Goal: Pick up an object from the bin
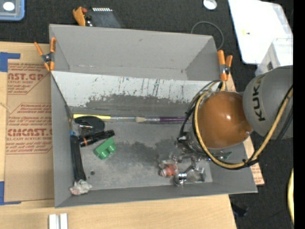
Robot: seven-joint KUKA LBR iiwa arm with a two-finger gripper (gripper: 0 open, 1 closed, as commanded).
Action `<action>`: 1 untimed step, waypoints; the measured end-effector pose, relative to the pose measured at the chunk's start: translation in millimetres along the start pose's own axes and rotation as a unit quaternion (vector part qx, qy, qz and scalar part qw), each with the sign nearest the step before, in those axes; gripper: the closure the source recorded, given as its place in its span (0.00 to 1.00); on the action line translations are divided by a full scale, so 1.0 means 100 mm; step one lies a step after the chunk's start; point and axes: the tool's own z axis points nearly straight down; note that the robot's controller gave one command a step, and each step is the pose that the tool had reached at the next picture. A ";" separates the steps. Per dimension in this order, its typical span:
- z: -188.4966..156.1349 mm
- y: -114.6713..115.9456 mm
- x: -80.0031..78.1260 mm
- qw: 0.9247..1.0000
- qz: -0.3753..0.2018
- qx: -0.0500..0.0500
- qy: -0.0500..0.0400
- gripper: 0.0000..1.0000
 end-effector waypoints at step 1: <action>0.09 -0.55 0.78 1.000 -0.011 0.000 -0.001 1.00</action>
Offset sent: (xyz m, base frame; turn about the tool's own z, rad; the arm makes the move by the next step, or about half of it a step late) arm 0.0000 0.0000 0.0000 0.0000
